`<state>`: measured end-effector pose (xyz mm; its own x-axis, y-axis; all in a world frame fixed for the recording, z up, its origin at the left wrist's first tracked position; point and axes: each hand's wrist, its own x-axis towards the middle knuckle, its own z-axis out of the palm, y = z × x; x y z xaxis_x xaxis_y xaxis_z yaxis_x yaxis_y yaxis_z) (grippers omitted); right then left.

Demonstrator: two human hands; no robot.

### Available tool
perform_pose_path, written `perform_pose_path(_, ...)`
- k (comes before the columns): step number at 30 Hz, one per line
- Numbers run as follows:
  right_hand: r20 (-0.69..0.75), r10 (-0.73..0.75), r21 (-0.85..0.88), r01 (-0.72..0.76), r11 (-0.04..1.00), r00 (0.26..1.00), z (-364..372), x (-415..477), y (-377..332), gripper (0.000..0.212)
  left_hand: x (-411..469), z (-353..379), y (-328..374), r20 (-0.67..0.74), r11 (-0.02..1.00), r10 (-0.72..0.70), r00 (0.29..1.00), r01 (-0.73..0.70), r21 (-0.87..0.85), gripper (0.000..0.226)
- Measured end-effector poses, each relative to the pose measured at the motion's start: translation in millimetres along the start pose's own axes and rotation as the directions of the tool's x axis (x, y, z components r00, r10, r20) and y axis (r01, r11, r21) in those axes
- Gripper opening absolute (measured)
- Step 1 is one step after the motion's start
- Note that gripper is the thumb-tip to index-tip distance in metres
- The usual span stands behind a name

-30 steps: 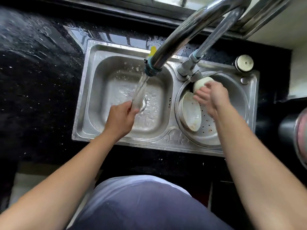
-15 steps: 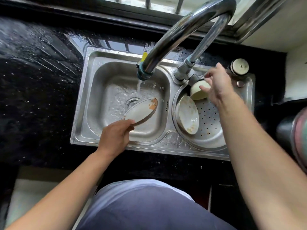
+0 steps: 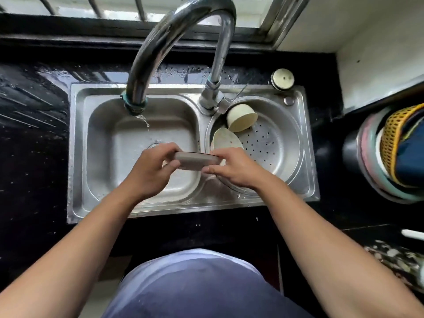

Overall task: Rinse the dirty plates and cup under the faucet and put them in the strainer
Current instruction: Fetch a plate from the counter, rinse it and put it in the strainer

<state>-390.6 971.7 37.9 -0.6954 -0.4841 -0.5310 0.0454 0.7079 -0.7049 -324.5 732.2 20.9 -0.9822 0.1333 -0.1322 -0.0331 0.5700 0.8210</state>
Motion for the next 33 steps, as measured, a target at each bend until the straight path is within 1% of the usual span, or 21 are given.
perform_pose_path(2, -0.071, 0.009, 0.184, 0.004, 0.983, 0.997, -0.8, -10.7, 5.4, 0.008, 11.3, 6.3, 7.2, 0.024, 0.985, -0.07, 0.997, 0.073, -0.157, 0.021)
perform_pose_path(4, -0.16, 0.074, 0.432, 0.002, 0.902, 0.984, 2.6, -21.0, 7.7, 0.007, 20.6, 18.2, 9.8, 0.08, 0.909, -0.247, 0.966, 0.259, -0.327, 0.024)
perform_pose_path(5, -0.181, 0.135, 0.576, -0.007, 0.817, 0.974, 6.0, -24.0, 9.8, 0.01, 23.9, 24.9, 11.2, 0.12, 0.863, -0.335, 0.935, 0.355, -0.358, 0.028)
perform_pose_path(6, -0.169, 0.217, 0.727, -0.027, 0.686, 0.961, 10.3, -25.5, 12.7, 0.014, 25.2, 32.2, 12.8, 0.175, 0.81, -0.422, 0.889, 0.457, -0.367, 0.034)
perform_pose_path(7, -0.124, 0.298, 0.857, -0.049, 0.513, 0.947, 15.1, -26.3, 15.1, 0.019, 24.1, 40.0, 15.4, 0.24, 0.735, -0.501, 0.831, 0.556, -0.389, 0.041)
perform_pose_path(9, -0.022, 0.393, 0.981, -0.055, 0.184, 0.919, 22.4, -27.4, 17.7, 0.03, 17.9, 55.4, 21.8, 0.365, 0.537, -0.582, 0.727, 0.68, -0.499, 0.052)
perform_pose_path(10, 0.011, 0.408, 0.996, -0.048, 0.079, 0.913, 24.5, -28.5, 19.2, 0.035, 14.8, 62.2, 23.7, 0.394, 0.451, -0.588, 0.706, 0.691, -0.565, 0.054)
perform_pose_path(11, 0.027, 0.41, 0.999, -0.037, 0.016, 0.912, 26.3, -30.7, 21.4, 0.038, 12.8, 68.0, 24.4, 0.403, 0.388, -0.586, 0.703, 0.68, -0.622, 0.054)
perform_pose_path(12, 0.03, 0.398, 1.0, -0.028, -0.012, 0.917, 27.0, -34.5, 24.6, 0.038, 11.9, 72.9, 25.0, 0.4, 0.347, -0.581, 0.708, 0.661, -0.666, 0.052)
perform_pose_path(14, -0.004, 0.379, 1.0, -0.008, 0.03, 0.925, 22.5, -45.9, 33.5, 0.032, 13.8, 80.6, 27.6, 0.395, 0.339, -0.562, 0.727, 0.638, -0.692, 0.042)
perform_pose_path(15, -0.053, 0.38, 0.993, 0.009, 0.117, 0.923, 15.4, -53.4, 38.9, 0.027, 15.7, 83.7, 29.3, 0.391, 0.379, -0.551, 0.737, 0.638, -0.67, 0.035)
perform_pose_path(16, -0.127, 0.384, 0.966, 0.026, 0.258, 0.914, 4.8, -61.4, 45.8, 0.022, 18.2, 87.1, 30.7, 0.38, 0.44, -0.544, 0.748, 0.641, -0.629, 0.028)
perform_pose_path(17, -0.216, 0.371, 0.9, 0.037, 0.433, 0.903, -9.0, -70.0, 53.0, 0.017, 20.6, 91.2, 31.9, 0.363, 0.514, -0.541, 0.759, 0.639, -0.572, 0.021)
perform_pose_path(19, -0.353, 0.267, 0.652, 0.031, 0.758, 0.897, -42.5, -87.8, 65.5, 0.016, 24.5, 100.9, 34.1, 0.309, 0.662, -0.527, 0.792, 0.611, -0.435, 0.015)
perform_pose_path(20, -0.383, 0.201, 0.479, 0.008, 0.878, 0.902, -59.0, -94.4, 71.7, 0.017, 24.9, 106.3, 35.2, 0.269, 0.748, -0.506, 0.82, 0.572, -0.337, 0.017)
perform_pose_path(21, -0.394, 0.146, 0.269, -0.038, 0.962, 0.908, -73.4, -98.1, 78.8, 0.017, 24.0, 111.9, 37.3, 0.233, 0.833, -0.465, 0.854, 0.511, -0.211, 0.02)
perform_pose_path(22, -0.378, 0.11, 0.048, -0.1, 0.994, 0.919, -85.2, -99.3, 86.7, 0.017, 21.2, 118.4, 39.4, 0.213, 0.899, -0.41, 0.887, 0.432, -0.071, 0.025)
perform_pose_path(24, -0.268, 0.116, -0.306, -0.199, 0.931, 0.956, -98.3, -96.0, 101.8, 0.015, 10.5, 136.2, 43.8, 0.224, 0.952, -0.294, 0.929, 0.264, 0.153, 0.032)
perform_pose_path(26, -0.144, 0.153, -0.54, -0.207, 0.816, 0.978, -99.5, -90.1, 111.5, 0.012, -5.7, 157.1, 47.3, 0.269, 0.939, -0.237, 0.934, 0.15, 0.308, 0.039)
perform_pose_path(29, 0.004, 0.168, -0.685, -0.119, 0.719, 0.986, -91.7, -80.5, 120.5, 0.019, -30.5, 190.2, 51.2, 0.277, 0.859, -0.216, 0.936, 0.048, 0.51, 0.052)
perform_pose_path(33, 0.141, 0.132, -0.772, 0.026, 0.635, 0.981, -78.7, -67.4, 132.3, 0.025, -46.7, 220.0, 53.4, 0.309, 0.769, -0.294, 0.904, 0.032, 0.639, 0.078)
